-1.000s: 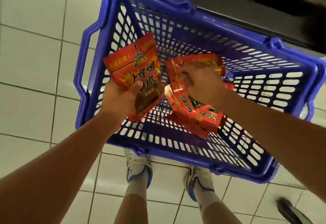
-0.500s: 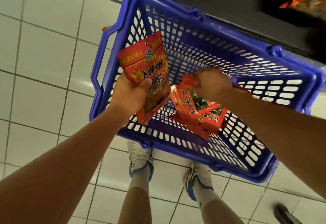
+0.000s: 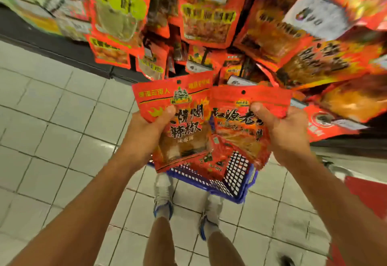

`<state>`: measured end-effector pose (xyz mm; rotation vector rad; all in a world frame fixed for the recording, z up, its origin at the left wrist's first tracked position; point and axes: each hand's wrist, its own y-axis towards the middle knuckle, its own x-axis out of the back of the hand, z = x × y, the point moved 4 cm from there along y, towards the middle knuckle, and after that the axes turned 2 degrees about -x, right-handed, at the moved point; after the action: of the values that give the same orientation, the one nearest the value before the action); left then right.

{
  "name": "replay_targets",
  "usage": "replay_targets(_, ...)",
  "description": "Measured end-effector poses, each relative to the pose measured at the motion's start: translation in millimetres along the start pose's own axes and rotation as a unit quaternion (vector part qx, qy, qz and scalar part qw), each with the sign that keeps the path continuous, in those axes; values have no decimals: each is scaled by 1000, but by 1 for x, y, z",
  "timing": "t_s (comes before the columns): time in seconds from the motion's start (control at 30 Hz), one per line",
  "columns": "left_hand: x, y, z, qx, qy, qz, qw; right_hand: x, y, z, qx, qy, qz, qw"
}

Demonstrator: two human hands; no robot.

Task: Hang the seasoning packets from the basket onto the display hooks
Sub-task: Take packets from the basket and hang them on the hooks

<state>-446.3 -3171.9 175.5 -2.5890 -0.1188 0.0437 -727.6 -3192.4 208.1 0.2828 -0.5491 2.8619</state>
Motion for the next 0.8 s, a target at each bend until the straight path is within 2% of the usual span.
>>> replay_targets(0.03, -1, -6, -16, -21, -9, 4, 1000, 9, -5, 21, 26, -5, -5, 1000)
replay_targets(0.07, -7, -30, -69, -48, -17, 7, 999, 33, -22, 78, 58, -4, -25, 998)
replay_targets(0.13, -14, -52, -128, -92, -34, 22, 995, 60, -42, 144, 97, -4, -40, 994)
replay_targets(0.23, -39, -111, -261, -159, -60, 64, 983, 131, -102, 273, 160, 26, -125, 979)
replay_targets(0.37, -84, -171, -403, -271, -49, 149, 950, 203, -164, 383, 237, 64, -216, 945)
replay_targets(0.47, -117, -208, -479, -313, -54, 149, 936, 244, -202, 445, 296, 102, -283, 907)
replay_targets(0.57, -152, -239, -532, -338, -22, 199, 920, 281, -229, 489, 339, 109, -318, 879)
replay_targets(0.67, -186, -266, -567, -368, -39, 264, 891, 321, -234, 509, 350, 123, -345, 862)
replay_targets(0.8, -231, -287, -598, -402, -54, 286, 868, 372, -223, 533, 367, 140, -350, 851)
